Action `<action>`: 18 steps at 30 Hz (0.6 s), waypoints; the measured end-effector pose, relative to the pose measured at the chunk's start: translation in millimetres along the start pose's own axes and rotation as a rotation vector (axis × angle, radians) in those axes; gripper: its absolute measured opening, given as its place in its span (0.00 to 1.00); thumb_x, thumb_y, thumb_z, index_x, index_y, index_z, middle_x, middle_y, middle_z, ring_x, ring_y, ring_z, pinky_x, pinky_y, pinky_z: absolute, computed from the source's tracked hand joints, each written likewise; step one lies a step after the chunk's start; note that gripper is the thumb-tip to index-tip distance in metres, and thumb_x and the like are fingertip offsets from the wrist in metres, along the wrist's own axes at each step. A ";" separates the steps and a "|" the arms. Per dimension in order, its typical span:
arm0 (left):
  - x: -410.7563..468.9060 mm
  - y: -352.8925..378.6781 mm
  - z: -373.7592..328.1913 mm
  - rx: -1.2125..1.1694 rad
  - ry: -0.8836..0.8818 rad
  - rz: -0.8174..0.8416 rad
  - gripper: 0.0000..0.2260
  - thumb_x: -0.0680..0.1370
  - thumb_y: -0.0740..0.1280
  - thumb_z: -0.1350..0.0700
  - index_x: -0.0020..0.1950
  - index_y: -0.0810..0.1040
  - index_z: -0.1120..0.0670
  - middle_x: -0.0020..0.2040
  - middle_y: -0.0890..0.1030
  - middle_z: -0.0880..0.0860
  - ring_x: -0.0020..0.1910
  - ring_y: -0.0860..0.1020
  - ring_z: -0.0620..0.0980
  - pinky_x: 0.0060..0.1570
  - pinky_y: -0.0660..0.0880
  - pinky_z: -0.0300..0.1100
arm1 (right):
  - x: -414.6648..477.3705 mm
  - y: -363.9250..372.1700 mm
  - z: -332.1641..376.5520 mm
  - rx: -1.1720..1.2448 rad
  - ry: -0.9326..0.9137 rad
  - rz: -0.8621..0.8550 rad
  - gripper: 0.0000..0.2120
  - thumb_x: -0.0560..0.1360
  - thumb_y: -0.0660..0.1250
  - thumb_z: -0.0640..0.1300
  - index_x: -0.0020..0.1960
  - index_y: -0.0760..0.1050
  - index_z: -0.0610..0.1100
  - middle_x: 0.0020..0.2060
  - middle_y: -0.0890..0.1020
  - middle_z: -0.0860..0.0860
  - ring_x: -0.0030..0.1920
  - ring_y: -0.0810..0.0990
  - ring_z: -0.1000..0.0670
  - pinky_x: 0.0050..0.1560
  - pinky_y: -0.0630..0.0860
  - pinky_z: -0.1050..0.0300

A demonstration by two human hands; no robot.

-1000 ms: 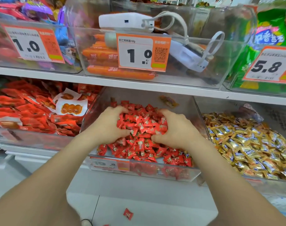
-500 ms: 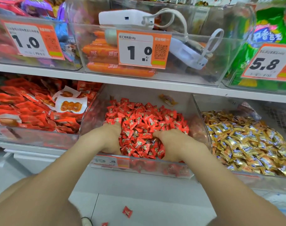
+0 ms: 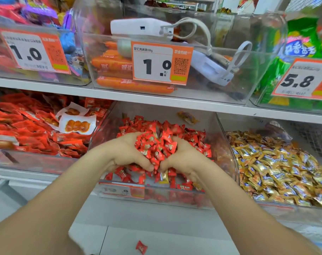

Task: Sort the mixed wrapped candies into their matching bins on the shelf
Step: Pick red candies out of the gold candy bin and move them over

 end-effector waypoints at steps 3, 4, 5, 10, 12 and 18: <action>-0.6 -8.2 -5.3 0.074 0.148 -0.139 0.35 0.65 0.85 0.63 0.68 0.76 0.48 0.56 0.86 0.49 0.55 0.85 0.47 0.60 0.81 0.44 | 8.0 -11.8 6.9 0.051 -0.139 -0.055 0.36 0.55 0.83 0.32 0.61 0.79 0.48 0.48 0.88 0.50 0.46 0.86 0.51 0.50 0.84 0.52; -1.2 -9.2 -5.3 0.221 0.191 -0.202 0.35 0.67 0.85 0.58 0.69 0.74 0.47 0.59 0.82 0.48 0.57 0.82 0.45 0.59 0.78 0.40 | 10.4 -16.4 7.4 -0.012 -0.164 -0.074 0.42 0.53 0.85 0.40 0.65 0.78 0.50 0.52 0.87 0.52 0.50 0.86 0.52 0.54 0.84 0.51; 0.1 -10.1 -2.5 0.377 0.236 -0.257 0.36 0.68 0.84 0.54 0.72 0.71 0.46 0.62 0.76 0.48 0.59 0.79 0.46 0.59 0.74 0.38 | 11.1 -21.0 7.9 -0.121 -0.185 -0.097 0.48 0.51 0.85 0.47 0.70 0.75 0.54 0.58 0.85 0.54 0.55 0.85 0.52 0.59 0.82 0.51; -5.1 -7.8 7.9 0.752 0.207 -0.262 0.36 0.71 0.81 0.47 0.75 0.69 0.41 0.74 0.63 0.47 0.71 0.67 0.58 0.72 0.68 0.55 | -1.7 -39.9 8.8 -0.696 -0.383 -0.232 0.35 0.68 0.82 0.51 0.73 0.75 0.56 0.64 0.81 0.52 0.61 0.80 0.49 0.63 0.76 0.54; -12.2 -6.0 4.4 0.888 0.191 -0.313 0.34 0.69 0.82 0.45 0.71 0.71 0.38 0.75 0.62 0.44 0.71 0.63 0.59 0.71 0.66 0.59 | -10.0 -42.8 10.4 -0.905 -0.345 -0.271 0.29 0.71 0.80 0.55 0.70 0.75 0.59 0.62 0.79 0.50 0.62 0.80 0.44 0.59 0.79 0.47; -25.6 5.3 -6.4 0.777 0.355 -0.124 0.12 0.68 0.84 0.51 0.44 0.83 0.43 0.44 0.82 0.41 0.43 0.79 0.38 0.46 0.77 0.37 | -20.9 -37.8 10.8 -0.861 -0.438 -0.056 0.08 0.70 0.75 0.38 0.41 0.84 0.52 0.34 0.84 0.58 0.39 0.84 0.58 0.47 0.82 0.57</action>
Point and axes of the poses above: each hand's wrist, its own x-axis towards the middle knuckle, its own y-axis out of the palm, z = x × y, the point moved 1 cm from there along x, towards the middle knuckle
